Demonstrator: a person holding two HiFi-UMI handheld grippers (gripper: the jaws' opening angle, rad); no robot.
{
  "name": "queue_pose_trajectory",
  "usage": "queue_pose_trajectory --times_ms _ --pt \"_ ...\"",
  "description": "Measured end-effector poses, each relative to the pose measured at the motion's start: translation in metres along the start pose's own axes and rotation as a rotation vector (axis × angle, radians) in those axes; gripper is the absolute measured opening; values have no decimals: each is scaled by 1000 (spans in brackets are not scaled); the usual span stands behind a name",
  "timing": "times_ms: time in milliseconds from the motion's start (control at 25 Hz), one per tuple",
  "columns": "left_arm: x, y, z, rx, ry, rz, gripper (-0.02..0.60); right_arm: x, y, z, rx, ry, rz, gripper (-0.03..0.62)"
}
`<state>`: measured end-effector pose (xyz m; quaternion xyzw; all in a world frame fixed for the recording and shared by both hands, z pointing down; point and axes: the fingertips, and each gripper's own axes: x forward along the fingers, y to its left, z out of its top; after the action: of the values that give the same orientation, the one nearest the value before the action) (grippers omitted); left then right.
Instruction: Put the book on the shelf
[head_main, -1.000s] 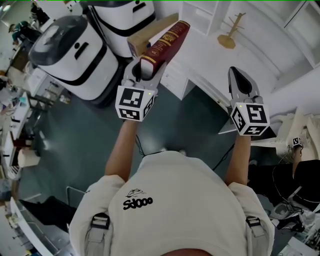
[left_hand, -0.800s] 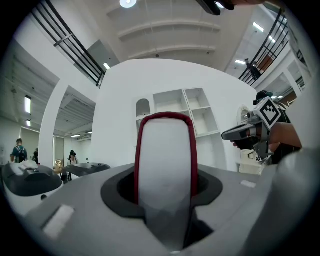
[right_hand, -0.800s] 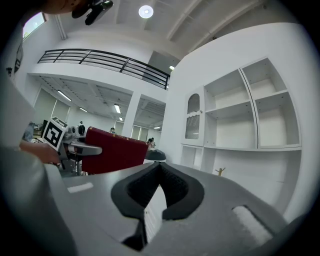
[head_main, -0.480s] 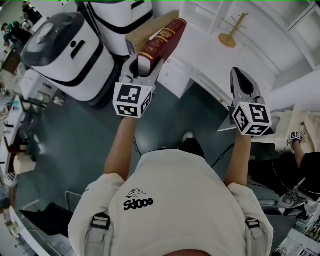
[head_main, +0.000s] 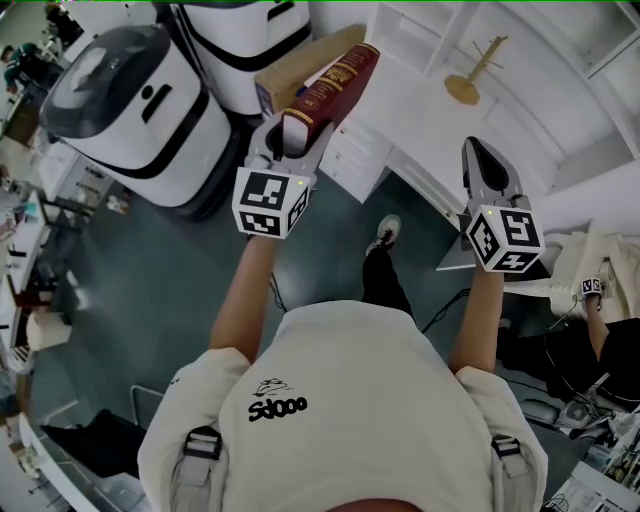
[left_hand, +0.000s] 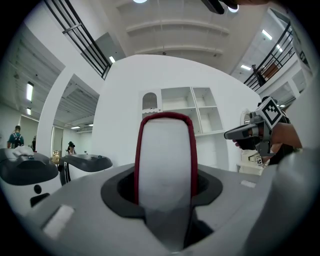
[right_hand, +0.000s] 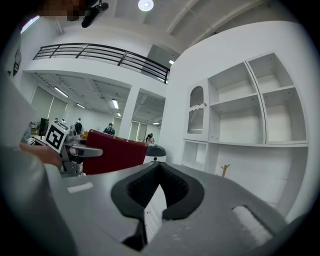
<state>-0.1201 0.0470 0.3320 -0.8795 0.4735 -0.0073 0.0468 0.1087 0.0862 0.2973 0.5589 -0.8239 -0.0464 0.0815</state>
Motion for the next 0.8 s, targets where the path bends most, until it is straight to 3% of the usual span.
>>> queue_pose_trajectory --times_ms 200,560,800 --pt "38 15 -6 5 6 10 225 33 -24 -2 0 -11 12 2" --pt "161 47 -21 41 78 8 227 144 -113 -23 82 2 18 2" --pt "258 81 -33 -17 103 6 226 230 -165 -32 96 29 44 2"
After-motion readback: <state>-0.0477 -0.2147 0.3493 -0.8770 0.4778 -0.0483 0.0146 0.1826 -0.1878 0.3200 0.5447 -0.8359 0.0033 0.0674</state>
